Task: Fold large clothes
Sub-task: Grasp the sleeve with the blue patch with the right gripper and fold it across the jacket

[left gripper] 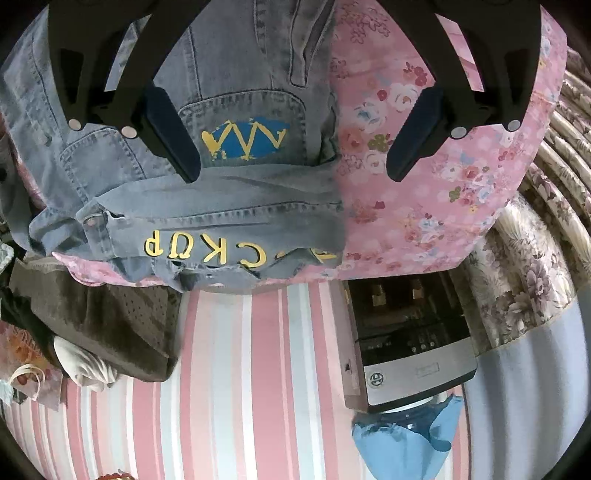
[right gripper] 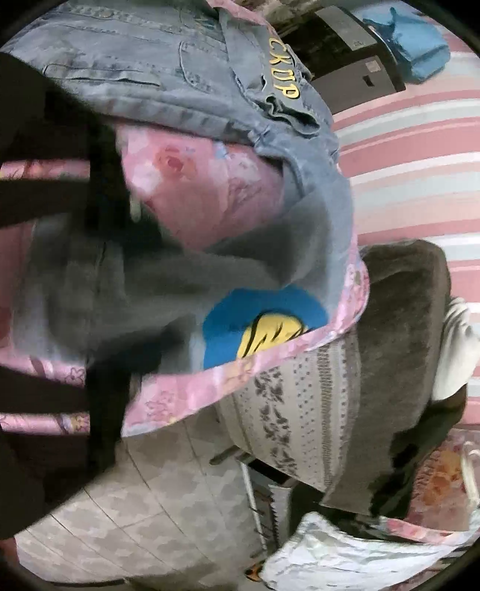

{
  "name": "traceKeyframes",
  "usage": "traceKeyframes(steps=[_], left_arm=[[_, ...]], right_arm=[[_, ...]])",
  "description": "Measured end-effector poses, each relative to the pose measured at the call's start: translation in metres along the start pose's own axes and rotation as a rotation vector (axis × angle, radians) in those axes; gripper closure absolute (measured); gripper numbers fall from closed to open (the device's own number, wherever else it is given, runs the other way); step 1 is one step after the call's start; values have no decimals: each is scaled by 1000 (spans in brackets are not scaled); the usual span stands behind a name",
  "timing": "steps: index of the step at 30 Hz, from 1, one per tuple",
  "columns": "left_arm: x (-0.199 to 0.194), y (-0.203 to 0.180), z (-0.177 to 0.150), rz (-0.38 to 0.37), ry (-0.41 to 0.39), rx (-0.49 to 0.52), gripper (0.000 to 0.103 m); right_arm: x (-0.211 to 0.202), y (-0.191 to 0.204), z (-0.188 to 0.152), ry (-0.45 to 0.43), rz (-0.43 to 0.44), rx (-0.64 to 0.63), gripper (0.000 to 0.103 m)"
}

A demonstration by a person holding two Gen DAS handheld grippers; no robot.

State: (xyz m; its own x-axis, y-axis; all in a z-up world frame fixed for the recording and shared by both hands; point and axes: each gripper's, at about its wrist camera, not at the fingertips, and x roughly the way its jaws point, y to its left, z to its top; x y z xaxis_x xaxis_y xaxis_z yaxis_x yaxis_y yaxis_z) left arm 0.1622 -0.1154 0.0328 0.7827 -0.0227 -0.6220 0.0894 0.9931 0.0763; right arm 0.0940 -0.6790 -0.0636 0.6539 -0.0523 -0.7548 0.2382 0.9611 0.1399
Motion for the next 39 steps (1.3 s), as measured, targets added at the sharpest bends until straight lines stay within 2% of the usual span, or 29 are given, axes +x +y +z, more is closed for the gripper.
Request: traceKeyframes(steps=[2,5,8,12,16,19,23,26,28,29,30,33,36,39], left_arm=[[1,0,-2,-9,5,-4,3],[0,-2,-3,-26,8,-12,3],[-8,-1,1,-58,-3,-32,3],[-18,0,12,-60,-33,-30,3],[-22,4,21,-65,-48,-37,3],[-22,9,24,-62,-56,-33,3],[-21,23,26,-51,-61,-46,3],[-22,37,26,-31,-68,-55,3],[-20,46,24,-25,-60,-58,3],[-18,50,22,-22,-54,-61,3],[-16,53,18,-20,-45,-60,3],[-14,52,8,-31,-21,-51,3],[-12,38,-4,-63,7,-30,3],[-7,11,-13,-141,65,-9,3]], right_arm=[[-12,2,1,-55,-13,-10,89],[-36,5,9,-135,23,13,90],[-63,8,24,-202,99,32,90],[-96,24,51,-257,213,45,90],[-107,67,75,-254,298,1,90],[-105,105,84,-235,401,3,90],[-95,175,80,-215,491,-38,90],[-86,220,67,-198,521,-63,89],[-76,248,57,-178,510,-104,76],[-67,264,49,-147,505,-146,39],[-63,272,44,-147,489,-163,21],[-60,271,37,-176,412,-195,21],[-54,241,37,-202,300,-187,21],[-49,209,42,-203,235,-168,21]])
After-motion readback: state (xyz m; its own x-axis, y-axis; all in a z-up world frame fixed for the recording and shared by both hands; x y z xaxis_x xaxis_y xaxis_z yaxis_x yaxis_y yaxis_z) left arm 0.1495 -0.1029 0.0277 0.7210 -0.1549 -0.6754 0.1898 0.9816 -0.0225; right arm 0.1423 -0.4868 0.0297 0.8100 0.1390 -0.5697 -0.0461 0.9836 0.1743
